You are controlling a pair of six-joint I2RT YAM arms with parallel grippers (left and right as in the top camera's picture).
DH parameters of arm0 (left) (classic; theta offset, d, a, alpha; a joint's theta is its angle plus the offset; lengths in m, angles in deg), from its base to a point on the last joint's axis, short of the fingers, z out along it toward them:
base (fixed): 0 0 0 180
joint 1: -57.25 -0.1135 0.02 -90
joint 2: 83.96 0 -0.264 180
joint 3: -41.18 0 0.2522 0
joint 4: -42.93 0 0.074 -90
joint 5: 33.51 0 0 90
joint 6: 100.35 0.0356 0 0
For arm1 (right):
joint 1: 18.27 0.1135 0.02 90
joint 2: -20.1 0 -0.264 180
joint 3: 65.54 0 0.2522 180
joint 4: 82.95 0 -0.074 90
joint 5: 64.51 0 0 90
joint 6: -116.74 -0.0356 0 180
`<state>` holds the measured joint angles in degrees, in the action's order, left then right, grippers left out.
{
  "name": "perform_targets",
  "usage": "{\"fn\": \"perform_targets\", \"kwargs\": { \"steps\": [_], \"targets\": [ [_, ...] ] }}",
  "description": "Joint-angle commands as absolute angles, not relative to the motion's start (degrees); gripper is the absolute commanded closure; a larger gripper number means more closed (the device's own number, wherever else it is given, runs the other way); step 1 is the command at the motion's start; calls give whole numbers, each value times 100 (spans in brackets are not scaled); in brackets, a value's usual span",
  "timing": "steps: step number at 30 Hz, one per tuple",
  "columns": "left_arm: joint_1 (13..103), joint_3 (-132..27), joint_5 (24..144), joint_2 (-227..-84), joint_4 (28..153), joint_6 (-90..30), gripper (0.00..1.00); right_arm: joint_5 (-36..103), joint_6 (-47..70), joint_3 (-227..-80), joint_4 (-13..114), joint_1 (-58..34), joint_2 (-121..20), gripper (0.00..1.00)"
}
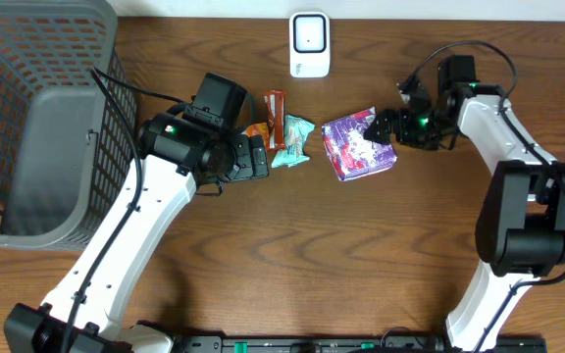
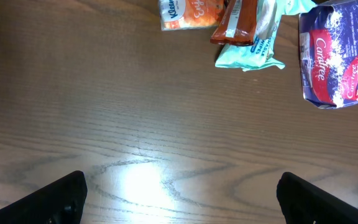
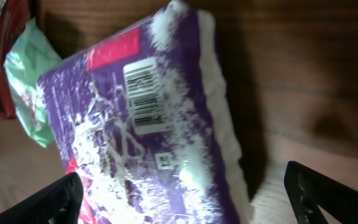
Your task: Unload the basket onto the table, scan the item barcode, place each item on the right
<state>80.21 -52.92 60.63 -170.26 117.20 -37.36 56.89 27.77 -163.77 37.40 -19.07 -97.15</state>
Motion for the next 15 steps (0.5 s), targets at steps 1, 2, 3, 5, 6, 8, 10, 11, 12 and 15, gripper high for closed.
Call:
{"fn": "perform_targets", "kwargs": {
  "steps": [1, 2, 3, 5, 6, 8, 10, 11, 12, 15],
  "targets": [
    [8003, -5307, 6026, -17044, 11753, -3701, 2, 5885, 2712, -16379, 3672, -1806, -9632, 7],
    [8003, -5307, 6028, -17044, 11753, -3701, 2, 5783, 2631, -16385, 3653, -1804, -9551, 8],
    [8003, -5307, 6028, -17044, 11753, -3701, 2, 5636, 2517, -16388, 3640, -1787, -9437, 8],
    [8003, -5305, 6026, -17044, 11753, -3701, 2, 5337, 2441, -16390, 3587, -1695, -9101, 8],
    [8003, -5307, 6028, -17044, 11753, -3701, 2, 5114, 2441, -16390, 3554, -1610, -8908, 7],
    [8003, -5307, 6026, -17044, 11753, -3701, 2, 4594, 2375, -16390, 3508, -1402, -8600, 7],
    [8003, -5307, 6026, -17044, 11753, -3701, 2, 3861, 2283, -16390, 3484, -1057, -8274, 5],
    [8003, -5307, 6028, -17044, 11753, -3701, 2, 3553, 2242, -16390, 3487, -873, -8165, 4],
    [8003, -5307, 6026, -17044, 11753, -3701, 2, 3278, 2222, -16390, 3489, -674, -8084, 4],
    [8003, -5307, 6028, -17044, 11753, -3701, 2, 2570, 2185, -16388, 3491, -93, -8025, 5]
  ]
}}
